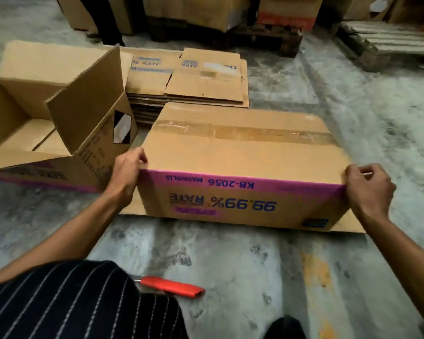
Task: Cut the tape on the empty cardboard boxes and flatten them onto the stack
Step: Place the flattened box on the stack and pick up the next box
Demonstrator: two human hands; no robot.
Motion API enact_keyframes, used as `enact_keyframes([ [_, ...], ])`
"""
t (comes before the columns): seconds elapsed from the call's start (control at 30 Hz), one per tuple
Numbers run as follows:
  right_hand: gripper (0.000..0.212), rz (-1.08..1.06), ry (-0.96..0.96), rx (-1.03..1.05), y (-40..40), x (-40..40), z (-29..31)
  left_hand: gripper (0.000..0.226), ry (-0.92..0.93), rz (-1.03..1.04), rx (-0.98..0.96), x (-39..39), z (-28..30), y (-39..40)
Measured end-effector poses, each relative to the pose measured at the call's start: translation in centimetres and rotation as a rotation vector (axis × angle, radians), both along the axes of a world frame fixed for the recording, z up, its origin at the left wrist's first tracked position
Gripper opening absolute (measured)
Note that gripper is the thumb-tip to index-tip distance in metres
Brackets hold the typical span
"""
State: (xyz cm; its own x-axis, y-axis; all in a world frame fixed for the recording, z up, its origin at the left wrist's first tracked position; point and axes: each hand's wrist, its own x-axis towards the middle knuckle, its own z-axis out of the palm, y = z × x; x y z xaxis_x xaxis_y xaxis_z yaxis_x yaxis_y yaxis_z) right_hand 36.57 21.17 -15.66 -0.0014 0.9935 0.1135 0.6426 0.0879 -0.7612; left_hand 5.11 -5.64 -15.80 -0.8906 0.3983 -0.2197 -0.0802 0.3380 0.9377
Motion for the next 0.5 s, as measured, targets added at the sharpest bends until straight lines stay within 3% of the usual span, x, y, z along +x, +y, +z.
enact_keyframes([
  [0.07,0.041,0.025,-0.108,-0.023,-1.4,0.3,-1.4,0.020,0.031,0.010,-0.085,1.0,-1.4,-0.3],
  [0.23,0.061,0.031,-0.271,0.045,-2.5,0.0,-1.3,0.059,0.200,0.011,-0.207,2.0,-1.8,-0.3],
  [0.5,0.053,0.078,-0.459,0.065,-3.1,-1.0,-2.0,0.064,0.220,-0.032,-0.294,2.1,-1.6,-1.0],
])
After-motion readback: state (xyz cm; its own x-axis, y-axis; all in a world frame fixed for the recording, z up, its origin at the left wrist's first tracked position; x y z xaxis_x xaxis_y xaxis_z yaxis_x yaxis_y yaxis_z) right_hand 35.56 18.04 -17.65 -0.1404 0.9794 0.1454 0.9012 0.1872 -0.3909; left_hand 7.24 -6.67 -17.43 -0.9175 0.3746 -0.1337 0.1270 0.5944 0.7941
